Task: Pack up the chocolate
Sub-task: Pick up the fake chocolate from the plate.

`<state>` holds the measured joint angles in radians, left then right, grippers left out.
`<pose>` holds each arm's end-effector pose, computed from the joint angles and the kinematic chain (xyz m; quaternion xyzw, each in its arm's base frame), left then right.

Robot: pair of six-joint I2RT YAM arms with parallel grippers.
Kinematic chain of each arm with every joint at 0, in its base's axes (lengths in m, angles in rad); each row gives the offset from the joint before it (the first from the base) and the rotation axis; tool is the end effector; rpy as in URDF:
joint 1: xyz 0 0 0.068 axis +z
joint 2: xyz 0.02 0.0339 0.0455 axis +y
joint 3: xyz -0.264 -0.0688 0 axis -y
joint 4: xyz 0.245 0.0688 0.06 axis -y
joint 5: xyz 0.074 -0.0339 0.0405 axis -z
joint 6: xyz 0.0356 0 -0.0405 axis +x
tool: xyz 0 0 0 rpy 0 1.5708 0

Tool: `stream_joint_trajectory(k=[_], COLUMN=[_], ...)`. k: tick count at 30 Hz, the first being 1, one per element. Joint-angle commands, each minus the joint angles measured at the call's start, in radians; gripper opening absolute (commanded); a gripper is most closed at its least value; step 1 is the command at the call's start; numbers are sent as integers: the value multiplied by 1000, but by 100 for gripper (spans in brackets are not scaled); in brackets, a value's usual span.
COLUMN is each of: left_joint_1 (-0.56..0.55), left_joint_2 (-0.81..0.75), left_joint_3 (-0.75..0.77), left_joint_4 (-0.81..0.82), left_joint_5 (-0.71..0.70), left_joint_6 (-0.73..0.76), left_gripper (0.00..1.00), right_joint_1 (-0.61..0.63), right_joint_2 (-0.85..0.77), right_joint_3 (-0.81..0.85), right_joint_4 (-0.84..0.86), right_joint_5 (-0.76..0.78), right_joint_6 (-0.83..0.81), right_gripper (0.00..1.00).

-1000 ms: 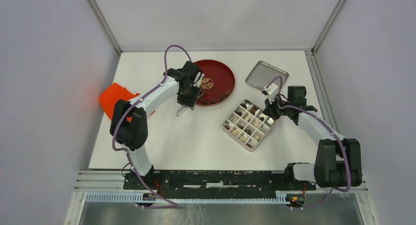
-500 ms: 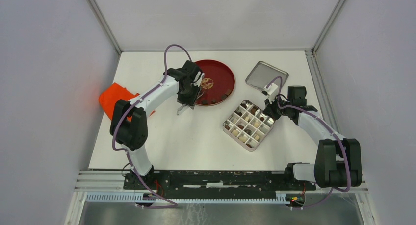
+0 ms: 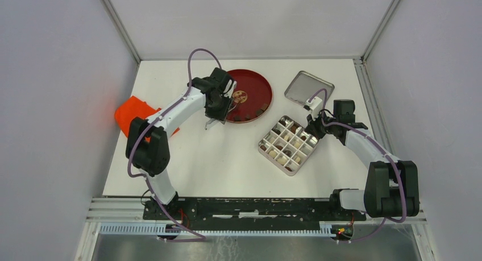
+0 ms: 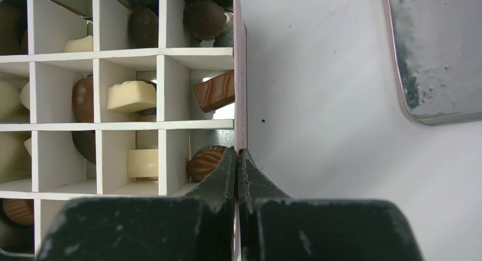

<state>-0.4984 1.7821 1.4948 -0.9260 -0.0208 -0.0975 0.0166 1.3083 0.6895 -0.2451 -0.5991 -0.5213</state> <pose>0.3215 -0.1742 0.2571 0.1941 0.9647 -0.0424 0.1730 0.2527 0.0243 0.1966 -0.3367 0.8370 0.1855 0.3894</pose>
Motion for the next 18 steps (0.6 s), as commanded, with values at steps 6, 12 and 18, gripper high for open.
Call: stream_joint_trajectory(k=[6,12,18], left_joint_1=[9,8,7], left_joint_2=[-77,-119,-193], left_joint_3=[55,56,0], left_joint_4=[20,33,84], left_joint_5=[-9,16,136], left_joint_6=[-8,-24,-52], left_gripper=[2,2,2], right_joint_1=[-7,-8,-7], right_joint_2=[-31,-31,-28], right_joint_3=[25,25,21], right_joint_4=[35,37,47], right_joint_5=[-39,-39,-37], right_joint_6=[0,1,12], right_gripper=[0,0,0])
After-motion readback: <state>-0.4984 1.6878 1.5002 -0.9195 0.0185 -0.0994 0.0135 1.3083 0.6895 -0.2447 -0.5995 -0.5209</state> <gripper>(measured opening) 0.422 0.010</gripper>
